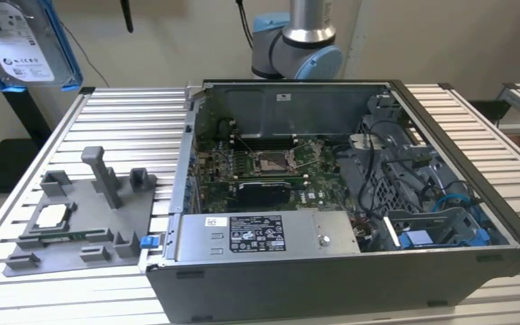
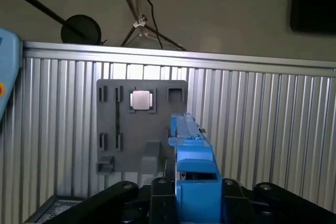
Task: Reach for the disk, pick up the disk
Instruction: 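Pick up the disk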
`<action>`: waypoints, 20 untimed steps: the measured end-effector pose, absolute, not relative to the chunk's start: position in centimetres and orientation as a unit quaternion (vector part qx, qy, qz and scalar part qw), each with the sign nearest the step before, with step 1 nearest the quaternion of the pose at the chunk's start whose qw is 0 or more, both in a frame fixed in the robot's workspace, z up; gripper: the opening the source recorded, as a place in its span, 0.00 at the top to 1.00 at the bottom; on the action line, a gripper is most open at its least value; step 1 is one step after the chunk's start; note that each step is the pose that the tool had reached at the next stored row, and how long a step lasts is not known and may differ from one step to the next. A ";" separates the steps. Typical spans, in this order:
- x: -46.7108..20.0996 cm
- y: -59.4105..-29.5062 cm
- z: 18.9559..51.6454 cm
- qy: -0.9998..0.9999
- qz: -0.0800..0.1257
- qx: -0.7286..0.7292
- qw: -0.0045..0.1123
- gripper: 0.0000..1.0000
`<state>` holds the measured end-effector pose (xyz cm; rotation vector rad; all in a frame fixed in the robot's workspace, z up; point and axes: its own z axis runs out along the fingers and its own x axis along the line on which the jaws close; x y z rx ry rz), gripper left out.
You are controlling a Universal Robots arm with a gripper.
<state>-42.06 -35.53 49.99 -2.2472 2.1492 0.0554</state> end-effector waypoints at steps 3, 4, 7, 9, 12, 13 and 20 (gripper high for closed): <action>-41.4 -35.5 50.0 0.691 0.018 -0.722 0.016 1.00; -41.1 -35.5 50.0 0.691 0.018 -0.722 0.015 1.00; -40.4 -35.5 50.0 0.691 0.018 -0.722 0.015 1.00; -40.0 -35.6 50.0 0.691 0.018 -0.722 0.015 1.00; -39.3 -35.6 50.0 0.691 0.018 -0.722 0.015 1.00; -39.1 -35.6 50.0 0.691 0.019 -0.722 0.015 1.00; -37.5 -35.6 50.0 0.691 0.019 -0.722 0.015 1.00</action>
